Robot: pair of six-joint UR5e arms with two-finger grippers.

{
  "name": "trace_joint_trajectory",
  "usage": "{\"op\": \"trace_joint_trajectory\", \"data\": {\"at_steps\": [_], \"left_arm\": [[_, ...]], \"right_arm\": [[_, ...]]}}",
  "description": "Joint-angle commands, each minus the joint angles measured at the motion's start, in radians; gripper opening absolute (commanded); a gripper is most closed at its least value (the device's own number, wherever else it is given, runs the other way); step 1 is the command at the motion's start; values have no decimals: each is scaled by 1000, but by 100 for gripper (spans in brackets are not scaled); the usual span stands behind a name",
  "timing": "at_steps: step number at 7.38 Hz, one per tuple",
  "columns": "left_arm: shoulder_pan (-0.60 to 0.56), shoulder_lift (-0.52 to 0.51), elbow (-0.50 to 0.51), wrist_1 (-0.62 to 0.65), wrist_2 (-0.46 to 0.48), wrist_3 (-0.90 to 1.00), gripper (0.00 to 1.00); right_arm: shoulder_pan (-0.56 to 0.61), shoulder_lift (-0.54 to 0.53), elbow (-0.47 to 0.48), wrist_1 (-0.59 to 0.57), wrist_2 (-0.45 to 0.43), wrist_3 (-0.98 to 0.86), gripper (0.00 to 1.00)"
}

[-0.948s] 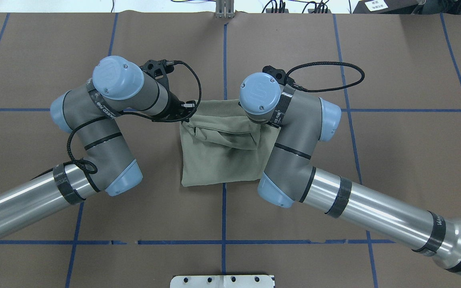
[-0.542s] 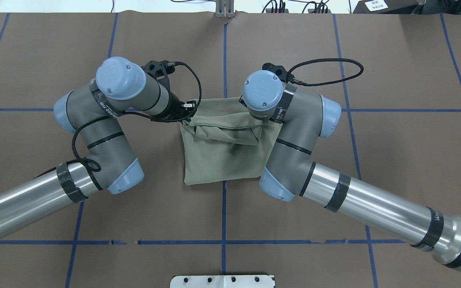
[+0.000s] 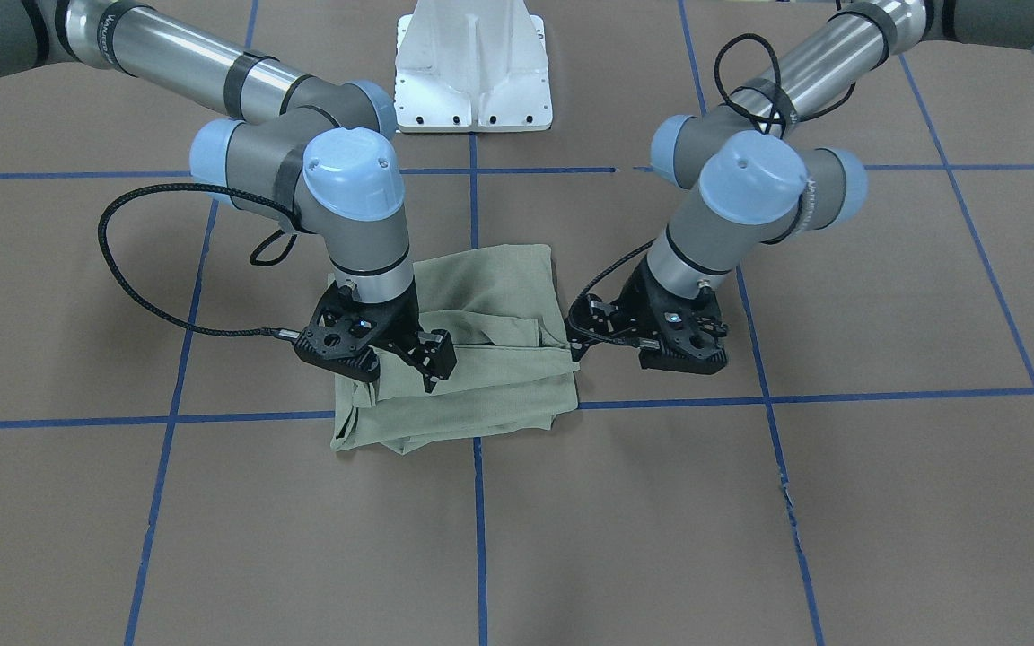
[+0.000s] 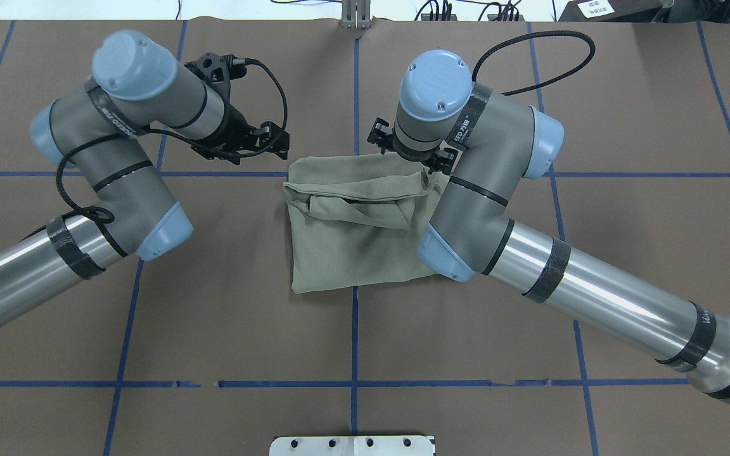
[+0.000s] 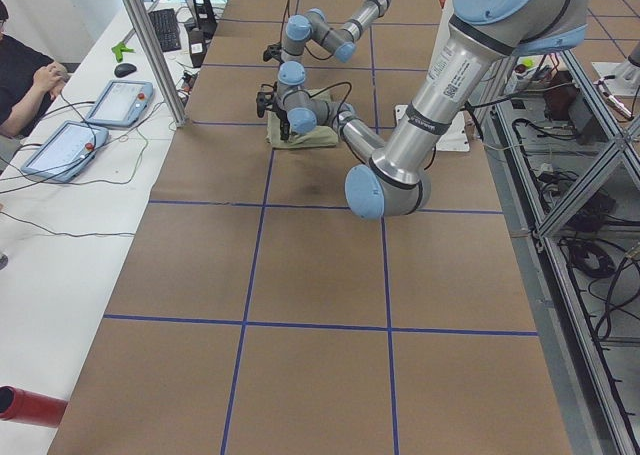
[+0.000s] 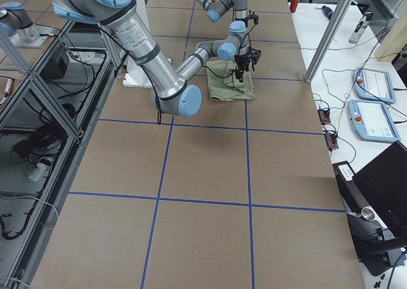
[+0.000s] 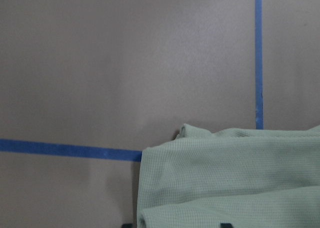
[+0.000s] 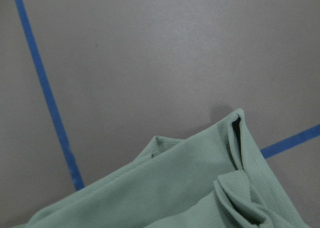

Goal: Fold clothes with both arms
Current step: 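Open both grippers and raise them away from the folded shirt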

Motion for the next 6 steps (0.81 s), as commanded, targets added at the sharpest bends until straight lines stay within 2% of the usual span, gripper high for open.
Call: {"op": "trace_joint_trajectory", "data": {"at_steps": [1, 2, 4, 5, 6], "left_arm": [[-32, 21, 1, 0, -35, 85, 100], [-32, 24, 3, 0, -35, 85, 100], [-32, 26, 1, -2, -35, 82, 100], [-32, 26, 0, -2, -35, 77, 100], [-32, 26, -2, -2, -36, 76, 100]], "right_arm": [[-122, -23, 43, -6, -70, -89, 100], [-166, -30, 35, -29, -133, -155, 100], [-174, -43, 19, -49, -158, -293, 100], [-163, -31, -15, -46, -202, -306, 100], [-139, -9, -55, -43, -205, -304, 100]]}}
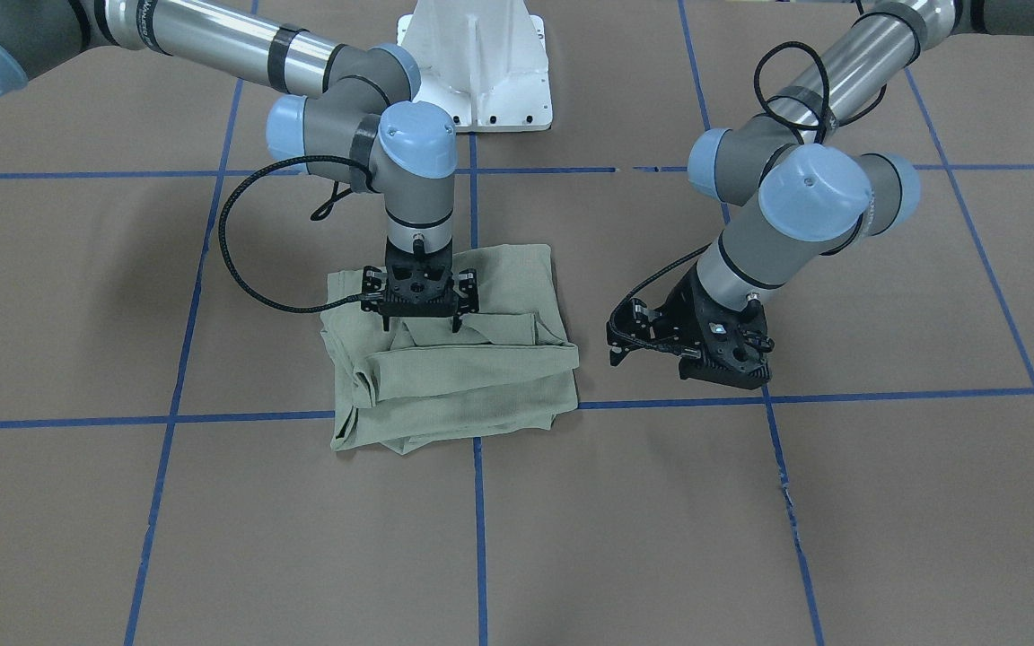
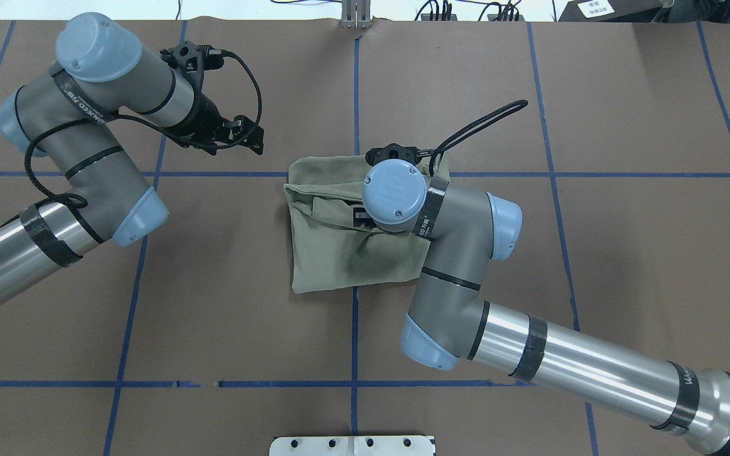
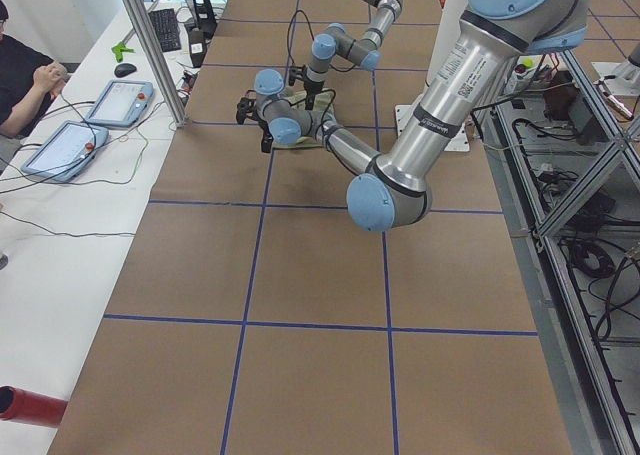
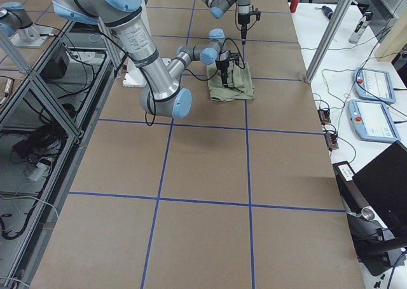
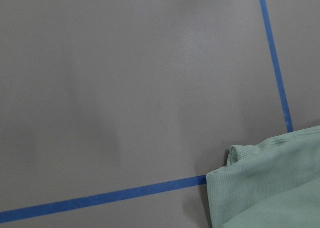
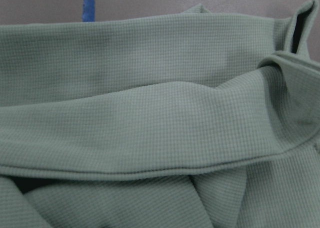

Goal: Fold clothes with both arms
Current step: 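Open both grippers and raise them away from the folded shirt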

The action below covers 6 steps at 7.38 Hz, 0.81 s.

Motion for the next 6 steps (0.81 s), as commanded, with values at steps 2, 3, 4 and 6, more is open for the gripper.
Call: {"op": "trace_joint_trajectory", "data": {"at_steps": [2, 3, 4, 6], "left_arm": [[0, 2, -3, 0, -1, -6, 100], [0, 2, -5, 0, 0, -8, 100], [0, 2, -8, 0, 0, -14, 100], [0, 2, -12, 0, 0, -26, 100]], "right_arm": [[98, 81, -156, 8, -25, -16, 100], [133, 87, -190, 10, -51, -20, 100], [159, 98, -222, 11, -80, -33, 100], [201, 161, -279, 16, -80, -39, 100]]}}
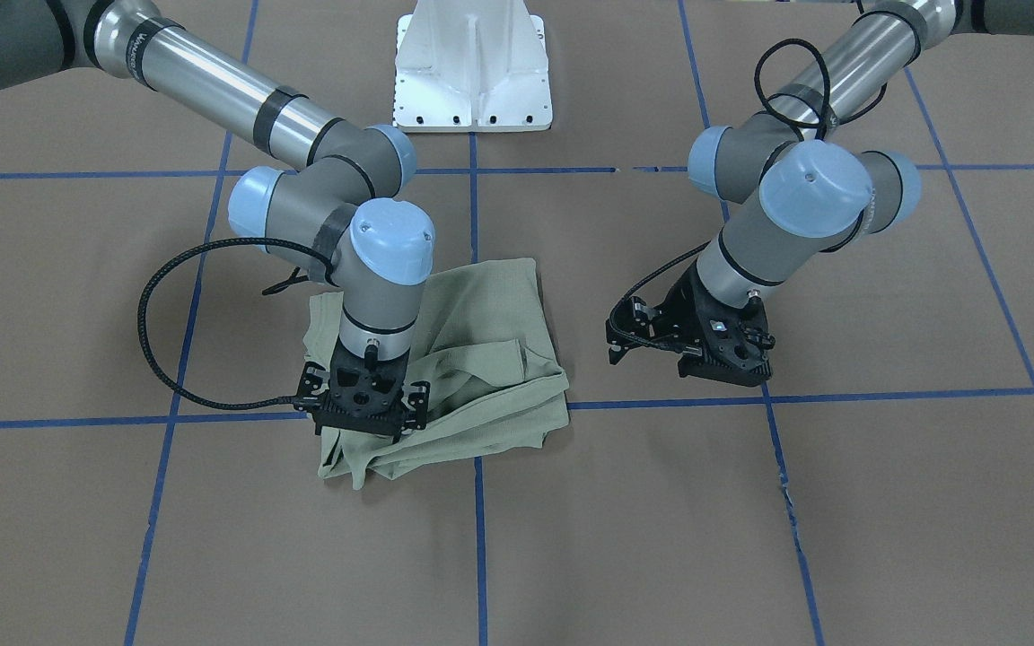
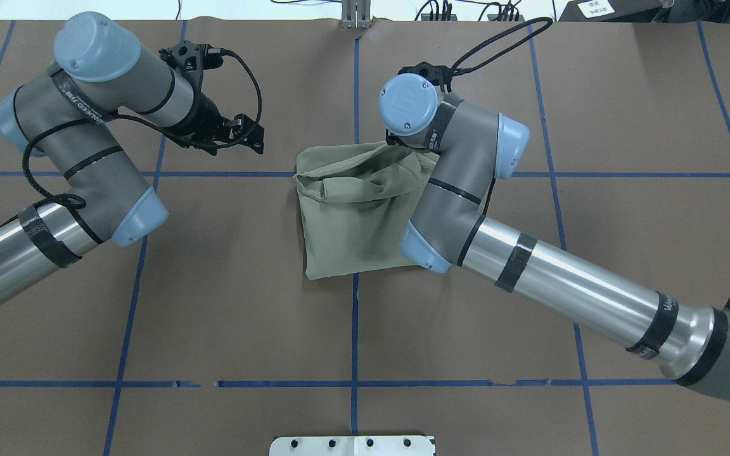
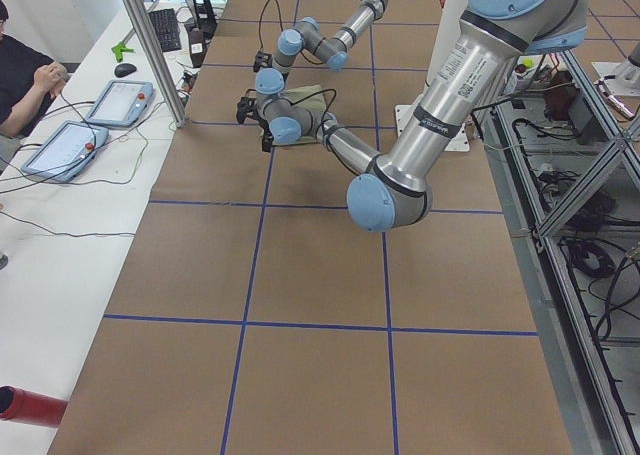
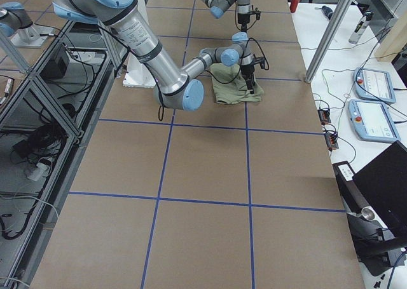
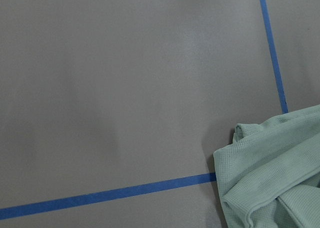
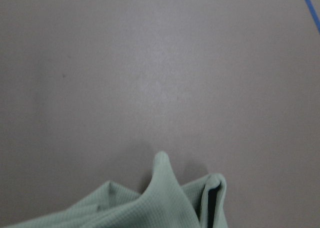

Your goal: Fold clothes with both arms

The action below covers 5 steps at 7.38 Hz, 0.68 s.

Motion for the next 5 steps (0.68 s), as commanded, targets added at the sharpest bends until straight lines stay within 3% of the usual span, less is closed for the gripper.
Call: {"op": "trace_joint_trajectory", "data": {"at_steps": [1, 2, 3, 4, 5], "left_arm": [[0, 0, -6, 0, 0, -20, 100], [6, -5, -6, -2, 0, -74, 100], [18, -15, -16, 2, 5, -140, 100], [96, -38, -16, 6, 35, -240, 100], [159, -69, -8, 11, 143, -295, 100]], "right_arm": [[36, 48, -68, 4, -16, -1, 100], [65, 48, -79, 8, -39, 4, 100], [105, 50, -82, 10, 5, -19, 100], [155, 50, -76, 11, 141, -120, 100], [170, 48, -73, 31, 194, -168, 100]]}}
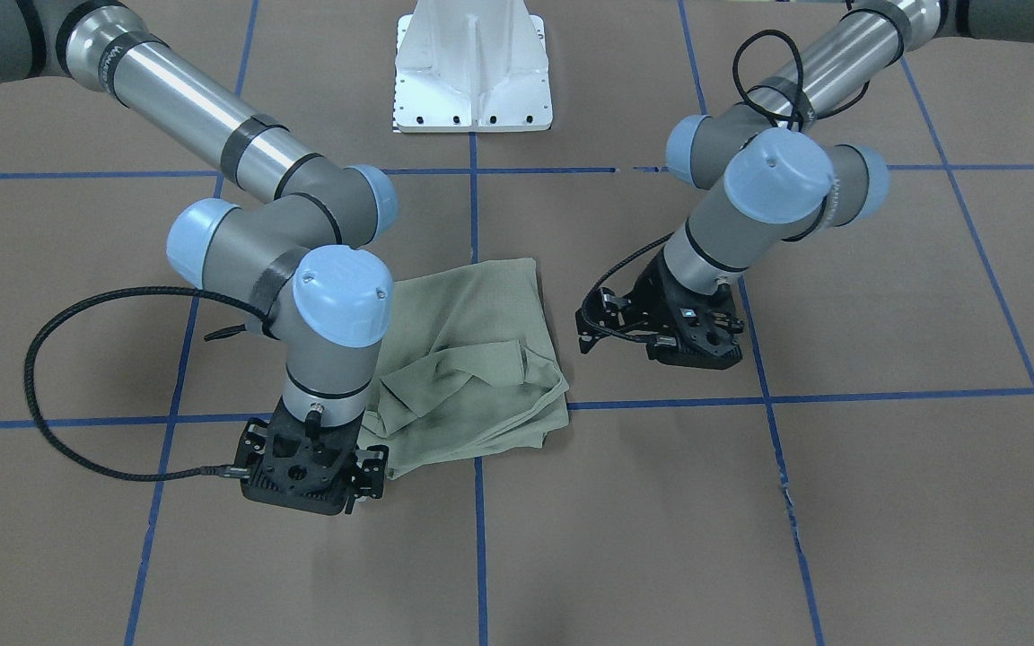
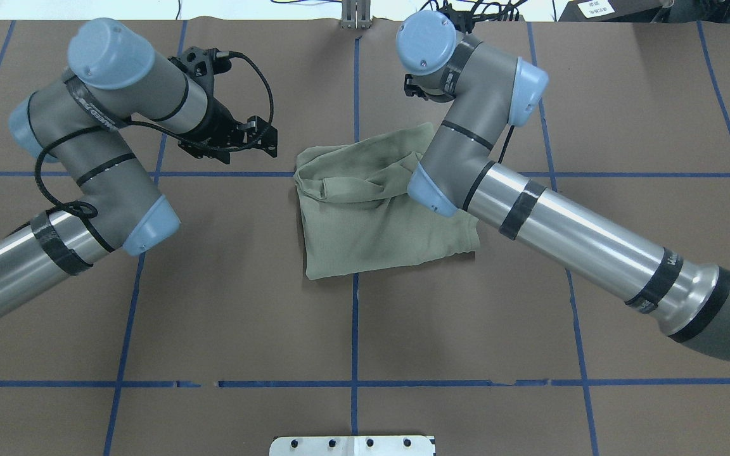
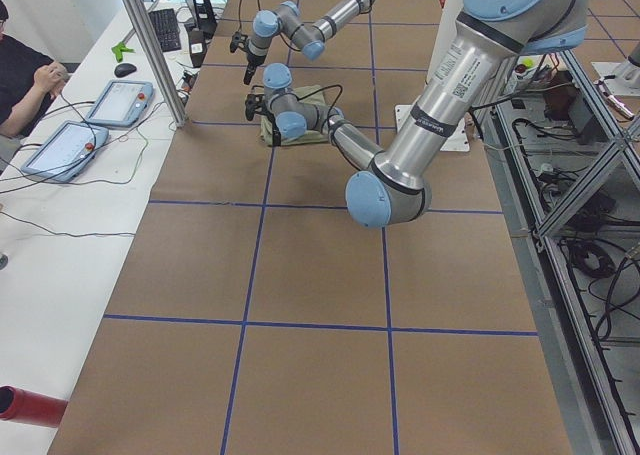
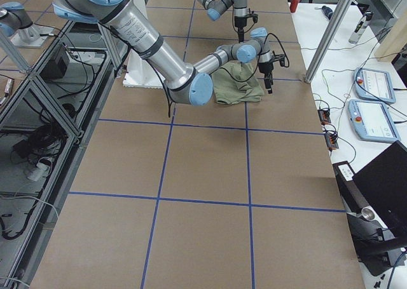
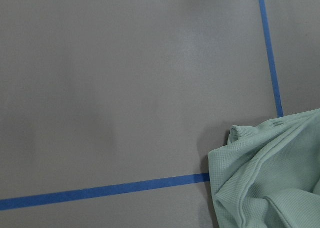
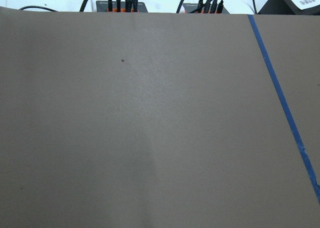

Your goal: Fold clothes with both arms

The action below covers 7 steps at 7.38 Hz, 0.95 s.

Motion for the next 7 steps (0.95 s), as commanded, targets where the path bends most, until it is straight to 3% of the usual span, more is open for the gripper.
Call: {"op": "trace_joint_trajectory", "data": {"at_steps": [1, 4, 7], "left_arm": [[118, -39, 7, 5, 136, -96, 100], [173, -169, 99, 122, 276, -98, 100], [226, -171, 113, 183, 355, -81, 100]], "right_arm": [[33, -5, 3, 53, 98, -73, 100], [33, -16, 6, 58, 98, -75, 100], [33, -16, 8, 61, 98, -70, 100]]}}
